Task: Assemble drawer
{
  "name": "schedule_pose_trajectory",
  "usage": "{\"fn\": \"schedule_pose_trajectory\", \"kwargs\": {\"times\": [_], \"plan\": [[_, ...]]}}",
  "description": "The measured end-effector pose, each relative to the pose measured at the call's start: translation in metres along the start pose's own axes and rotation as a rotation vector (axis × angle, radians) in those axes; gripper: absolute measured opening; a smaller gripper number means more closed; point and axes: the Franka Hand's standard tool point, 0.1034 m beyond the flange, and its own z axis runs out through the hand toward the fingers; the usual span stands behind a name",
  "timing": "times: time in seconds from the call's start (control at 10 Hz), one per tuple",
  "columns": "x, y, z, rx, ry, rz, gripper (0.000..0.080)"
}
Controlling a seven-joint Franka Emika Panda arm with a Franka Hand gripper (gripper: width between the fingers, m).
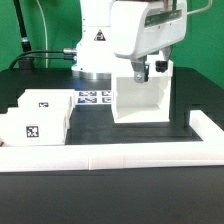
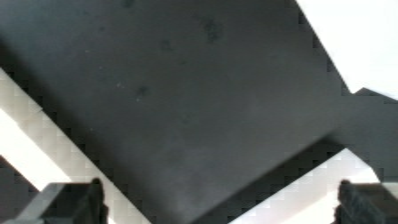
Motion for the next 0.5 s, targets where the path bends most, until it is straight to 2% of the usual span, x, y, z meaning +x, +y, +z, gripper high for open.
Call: {"fn": "schedule_pose_trajectory", "kwargs": {"times": [0.5], "plan": [[0.0, 0.0, 0.0, 0.0, 0.0, 0.0, 0.0649]]}}
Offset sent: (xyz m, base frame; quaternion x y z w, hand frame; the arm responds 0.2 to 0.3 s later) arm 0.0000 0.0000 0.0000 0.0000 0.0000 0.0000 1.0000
